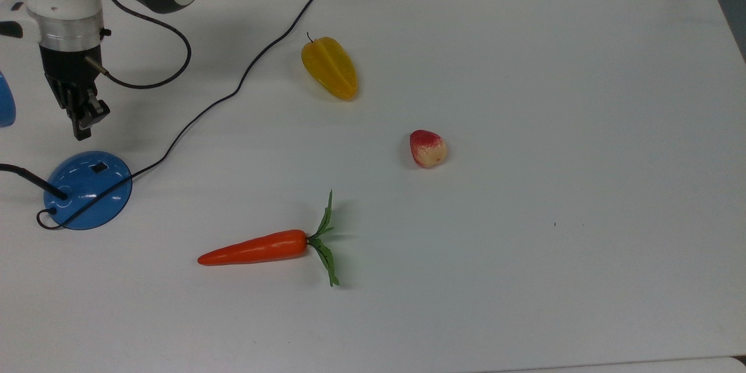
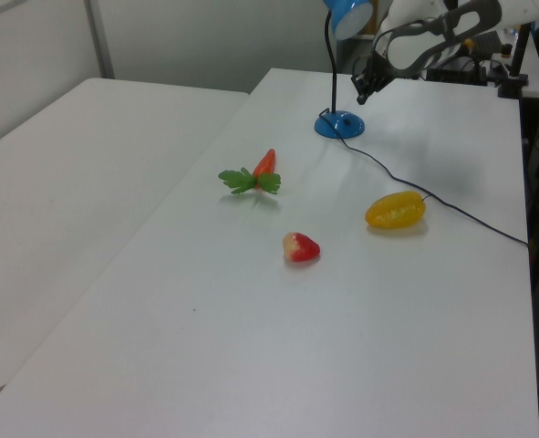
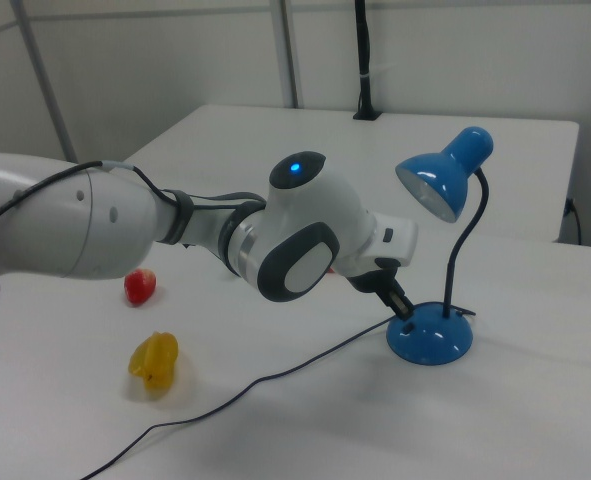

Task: Turn on desk lamp
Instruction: 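Lower the gripper and press the switch on the lamp base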

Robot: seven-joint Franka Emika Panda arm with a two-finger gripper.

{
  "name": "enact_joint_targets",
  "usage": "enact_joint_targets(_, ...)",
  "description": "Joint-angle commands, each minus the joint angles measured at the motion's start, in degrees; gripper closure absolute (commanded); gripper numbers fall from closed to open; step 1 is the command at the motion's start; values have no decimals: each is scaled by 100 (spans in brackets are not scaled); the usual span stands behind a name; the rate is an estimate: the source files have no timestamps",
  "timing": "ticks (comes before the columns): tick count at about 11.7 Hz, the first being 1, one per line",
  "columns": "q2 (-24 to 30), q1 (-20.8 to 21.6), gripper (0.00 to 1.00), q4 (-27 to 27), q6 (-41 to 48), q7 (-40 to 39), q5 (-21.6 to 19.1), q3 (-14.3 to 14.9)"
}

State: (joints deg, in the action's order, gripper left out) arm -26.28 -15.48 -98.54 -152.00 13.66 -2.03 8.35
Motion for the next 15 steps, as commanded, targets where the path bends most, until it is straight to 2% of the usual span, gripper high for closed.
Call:
enact_joint_targets(1,-402,133,100,414,-58,164,54,149)
enact_joint_targets(7,-843,238,100,696,-232,155,71,149)
enact_joint_targets(15,-1045,247,100,837,-304,164,63,149)
